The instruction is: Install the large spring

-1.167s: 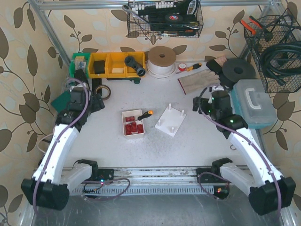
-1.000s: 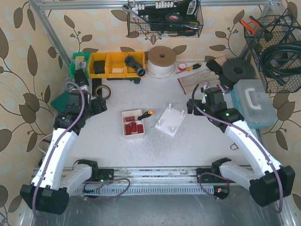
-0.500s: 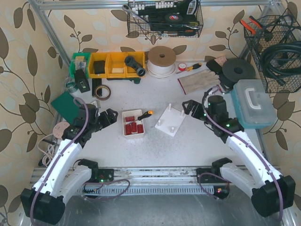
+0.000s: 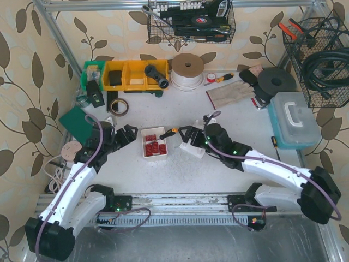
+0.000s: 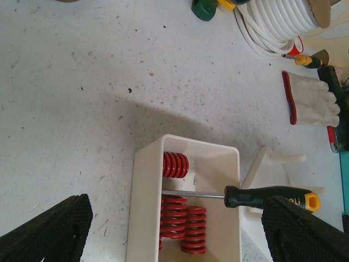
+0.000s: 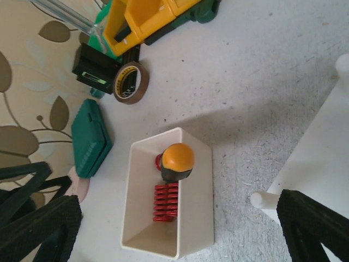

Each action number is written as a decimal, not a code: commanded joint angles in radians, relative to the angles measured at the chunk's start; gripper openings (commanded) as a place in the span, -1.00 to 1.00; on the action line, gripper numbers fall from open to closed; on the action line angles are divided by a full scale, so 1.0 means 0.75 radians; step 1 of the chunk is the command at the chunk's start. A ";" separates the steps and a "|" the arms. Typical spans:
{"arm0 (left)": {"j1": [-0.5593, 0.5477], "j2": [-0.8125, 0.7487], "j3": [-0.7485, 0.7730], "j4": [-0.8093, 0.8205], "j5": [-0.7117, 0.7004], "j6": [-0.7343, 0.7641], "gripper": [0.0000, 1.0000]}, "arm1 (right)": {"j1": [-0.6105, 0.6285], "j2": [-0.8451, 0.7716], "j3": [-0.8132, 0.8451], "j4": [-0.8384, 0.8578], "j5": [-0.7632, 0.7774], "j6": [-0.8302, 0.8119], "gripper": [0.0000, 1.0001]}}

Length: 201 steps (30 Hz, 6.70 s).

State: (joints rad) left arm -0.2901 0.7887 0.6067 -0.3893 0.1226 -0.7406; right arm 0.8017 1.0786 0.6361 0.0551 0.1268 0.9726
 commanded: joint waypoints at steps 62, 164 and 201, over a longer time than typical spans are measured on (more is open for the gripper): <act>-0.118 0.179 0.057 0.123 0.093 0.025 0.72 | -0.196 0.836 0.747 -0.434 -0.665 -0.410 0.61; -0.118 0.299 0.111 0.120 0.051 0.047 0.63 | -0.701 1.455 1.129 -0.417 -0.814 -0.456 -0.14; -0.172 0.405 0.308 -0.177 -0.005 0.061 0.58 | -0.177 0.214 0.326 -0.198 0.182 -0.621 0.18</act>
State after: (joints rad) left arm -0.3820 1.1000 0.7658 -0.4294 0.1619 -0.7113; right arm 0.6662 1.3006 1.0378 -0.2550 0.1448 0.4759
